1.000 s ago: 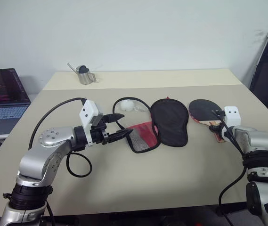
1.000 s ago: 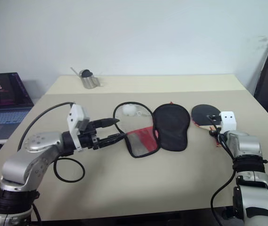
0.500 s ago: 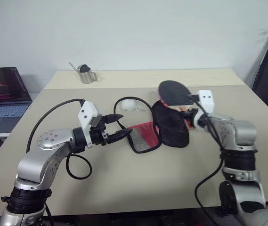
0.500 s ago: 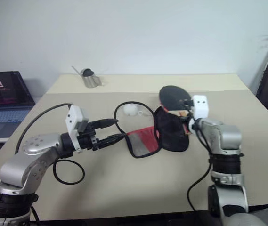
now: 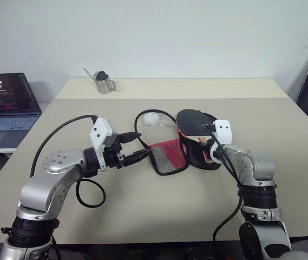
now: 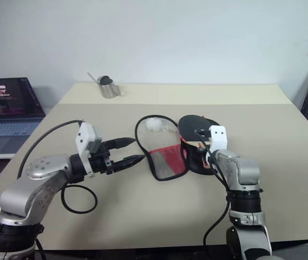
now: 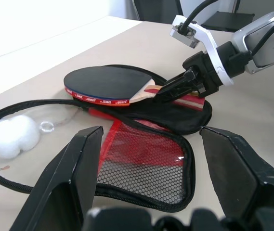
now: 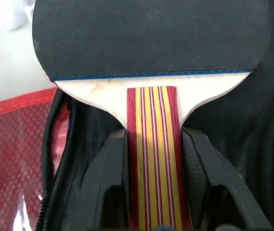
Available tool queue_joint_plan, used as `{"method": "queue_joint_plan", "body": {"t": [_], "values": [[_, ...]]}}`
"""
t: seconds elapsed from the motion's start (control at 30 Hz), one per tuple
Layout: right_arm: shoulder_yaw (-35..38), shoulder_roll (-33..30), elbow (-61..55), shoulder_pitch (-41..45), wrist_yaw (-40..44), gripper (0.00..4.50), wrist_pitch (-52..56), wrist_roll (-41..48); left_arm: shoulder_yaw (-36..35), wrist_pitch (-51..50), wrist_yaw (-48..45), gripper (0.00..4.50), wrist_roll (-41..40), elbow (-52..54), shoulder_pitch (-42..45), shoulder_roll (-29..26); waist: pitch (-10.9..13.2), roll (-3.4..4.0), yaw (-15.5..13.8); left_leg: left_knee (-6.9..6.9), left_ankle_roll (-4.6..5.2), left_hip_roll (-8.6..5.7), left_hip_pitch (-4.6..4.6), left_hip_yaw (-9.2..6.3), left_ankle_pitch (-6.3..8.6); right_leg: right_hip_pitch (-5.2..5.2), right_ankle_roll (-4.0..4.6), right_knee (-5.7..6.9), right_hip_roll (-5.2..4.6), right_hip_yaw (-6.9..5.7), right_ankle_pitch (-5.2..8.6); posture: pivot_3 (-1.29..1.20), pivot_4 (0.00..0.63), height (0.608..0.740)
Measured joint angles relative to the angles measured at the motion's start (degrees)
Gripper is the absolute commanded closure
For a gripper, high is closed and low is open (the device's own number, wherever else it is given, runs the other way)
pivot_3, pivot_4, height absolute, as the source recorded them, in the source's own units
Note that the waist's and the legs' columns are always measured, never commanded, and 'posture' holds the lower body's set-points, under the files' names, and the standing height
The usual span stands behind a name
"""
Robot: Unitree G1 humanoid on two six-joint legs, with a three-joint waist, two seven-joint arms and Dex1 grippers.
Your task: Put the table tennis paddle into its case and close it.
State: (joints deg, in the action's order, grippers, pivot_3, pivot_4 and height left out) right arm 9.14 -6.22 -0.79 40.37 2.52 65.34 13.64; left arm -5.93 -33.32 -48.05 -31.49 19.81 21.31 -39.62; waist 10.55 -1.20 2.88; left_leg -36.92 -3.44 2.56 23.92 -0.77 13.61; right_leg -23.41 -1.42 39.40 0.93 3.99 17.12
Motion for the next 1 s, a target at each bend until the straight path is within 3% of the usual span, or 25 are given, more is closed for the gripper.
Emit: {"method": "queue_joint_plan", "body": {"t": [0.87, 1.0], "values": [[-2.51, 1.1, 1.39, -1.53, -3.64, 3.39, -2.51, -4.08, 0.87, 0.15, 0.03, 0.98, 0.14, 0.0, 0.31, 0.79, 0.0, 0.0, 0.11, -0.03, 0.0, -0.01, -0.01, 0.0, 0.0, 0.0, 0.0, 0.07, 0.01, 0.0, 0.0, 0.0, 0.15, 0.74], [-2.59, 2.14, 1.27, -1.54, -3.58, 2.08, -2.51, -3.95, 1.06, 0.17, 0.12, 0.98, 0.16, 0.0, 0.31, 0.79, 0.0, 0.0, 0.13, -0.03, 0.0, 0.0, -0.02, 0.0, 0.0, 0.0, 0.0, 0.09, 0.01, 0.0, 0.0, 0.0, 0.15, 0.74]]}}
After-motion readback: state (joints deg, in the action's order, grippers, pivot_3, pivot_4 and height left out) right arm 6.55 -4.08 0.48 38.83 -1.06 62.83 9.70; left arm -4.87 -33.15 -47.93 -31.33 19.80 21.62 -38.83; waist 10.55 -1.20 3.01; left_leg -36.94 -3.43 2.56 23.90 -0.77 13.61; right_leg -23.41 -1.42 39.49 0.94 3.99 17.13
